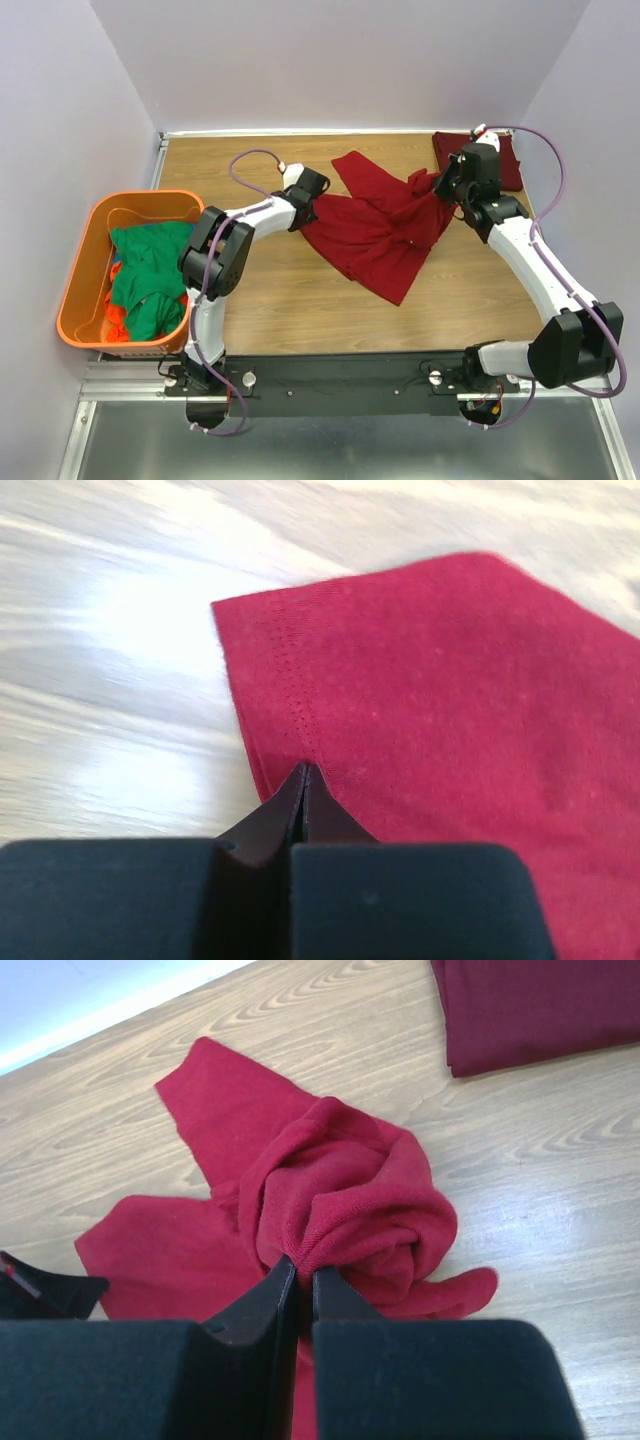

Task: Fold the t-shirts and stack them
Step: Flatten the tshirt out

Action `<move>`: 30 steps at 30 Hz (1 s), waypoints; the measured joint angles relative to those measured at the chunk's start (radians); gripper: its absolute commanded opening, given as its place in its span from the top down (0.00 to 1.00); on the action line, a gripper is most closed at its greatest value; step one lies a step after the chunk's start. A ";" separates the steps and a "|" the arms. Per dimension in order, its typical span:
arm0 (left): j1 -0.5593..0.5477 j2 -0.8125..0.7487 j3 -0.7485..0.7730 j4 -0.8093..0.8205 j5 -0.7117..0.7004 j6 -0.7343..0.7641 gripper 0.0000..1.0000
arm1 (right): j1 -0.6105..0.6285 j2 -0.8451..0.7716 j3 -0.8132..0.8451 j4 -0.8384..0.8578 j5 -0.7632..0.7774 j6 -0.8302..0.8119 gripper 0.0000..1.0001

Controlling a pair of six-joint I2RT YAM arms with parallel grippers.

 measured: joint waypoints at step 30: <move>-0.032 -0.205 0.016 -0.026 0.068 0.151 0.70 | -0.184 0.232 -0.008 0.009 -0.158 0.102 0.24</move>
